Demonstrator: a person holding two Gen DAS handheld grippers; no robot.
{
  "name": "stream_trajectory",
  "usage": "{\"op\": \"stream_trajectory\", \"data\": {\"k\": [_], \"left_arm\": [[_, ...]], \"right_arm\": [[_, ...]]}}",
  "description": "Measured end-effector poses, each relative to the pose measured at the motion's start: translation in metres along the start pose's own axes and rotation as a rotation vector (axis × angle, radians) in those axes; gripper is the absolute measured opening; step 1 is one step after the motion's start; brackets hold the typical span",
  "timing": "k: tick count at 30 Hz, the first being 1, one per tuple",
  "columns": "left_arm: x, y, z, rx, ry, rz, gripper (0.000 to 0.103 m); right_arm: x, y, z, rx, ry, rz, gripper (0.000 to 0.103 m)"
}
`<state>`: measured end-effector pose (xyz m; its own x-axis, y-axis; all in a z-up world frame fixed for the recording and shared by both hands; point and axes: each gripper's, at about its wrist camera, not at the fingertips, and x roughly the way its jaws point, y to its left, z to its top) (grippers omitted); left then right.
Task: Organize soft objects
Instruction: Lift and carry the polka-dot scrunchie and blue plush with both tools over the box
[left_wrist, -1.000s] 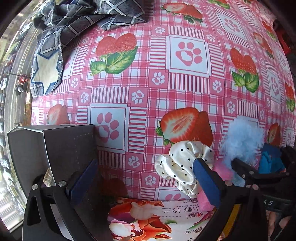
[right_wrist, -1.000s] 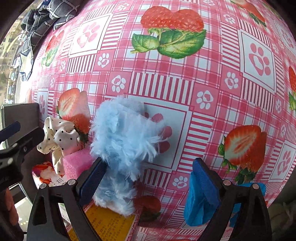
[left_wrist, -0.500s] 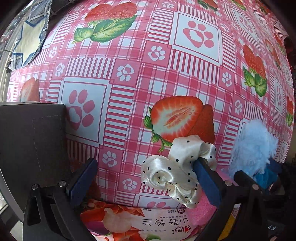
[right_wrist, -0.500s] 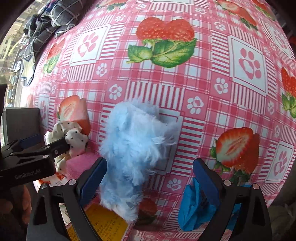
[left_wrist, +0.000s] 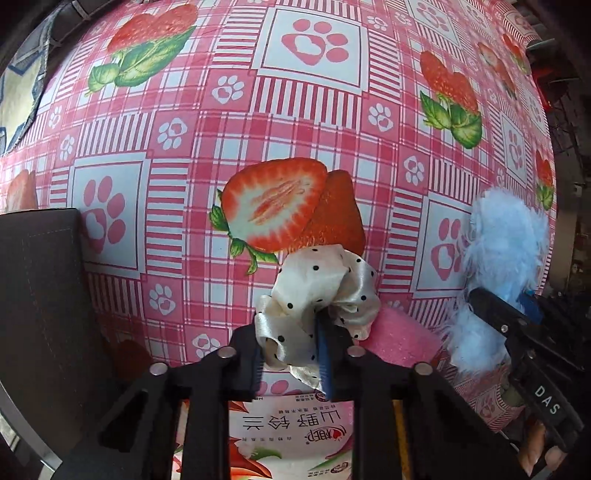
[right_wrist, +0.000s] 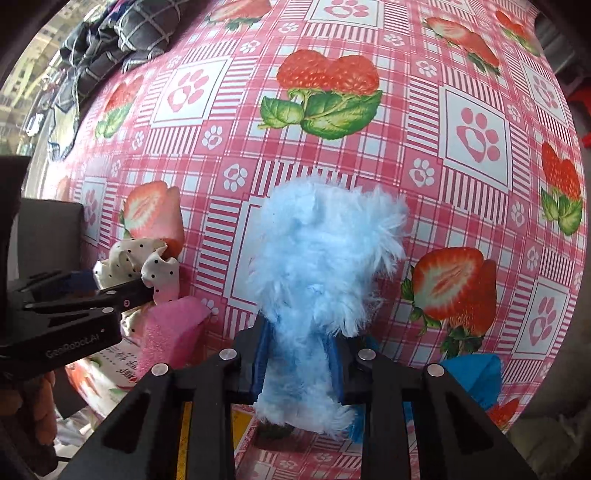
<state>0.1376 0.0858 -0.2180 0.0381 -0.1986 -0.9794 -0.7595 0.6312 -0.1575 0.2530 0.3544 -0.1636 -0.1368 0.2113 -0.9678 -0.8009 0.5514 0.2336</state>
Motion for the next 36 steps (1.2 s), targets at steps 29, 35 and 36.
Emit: {"op": "stream_trajectory", "data": {"k": [29,35,36], "left_arm": [[-0.187,-0.109,-0.05,0.306,-0.417,0.034,0.02],[-0.198,-0.125,-0.068,0.375,-0.431,0.016,0.02],[-0.2,-0.126,-0.071,0.384,-0.433,0.013,0.02]], "right_arm": [[-0.136,-0.095,-0.092,0.301,-0.23,0.041,0.029],[-0.146,-0.096,-0.116,0.346,-0.242,0.027,0.029],[-0.147,-0.095,-0.12,0.35,-0.242,0.024,0.029]]}}
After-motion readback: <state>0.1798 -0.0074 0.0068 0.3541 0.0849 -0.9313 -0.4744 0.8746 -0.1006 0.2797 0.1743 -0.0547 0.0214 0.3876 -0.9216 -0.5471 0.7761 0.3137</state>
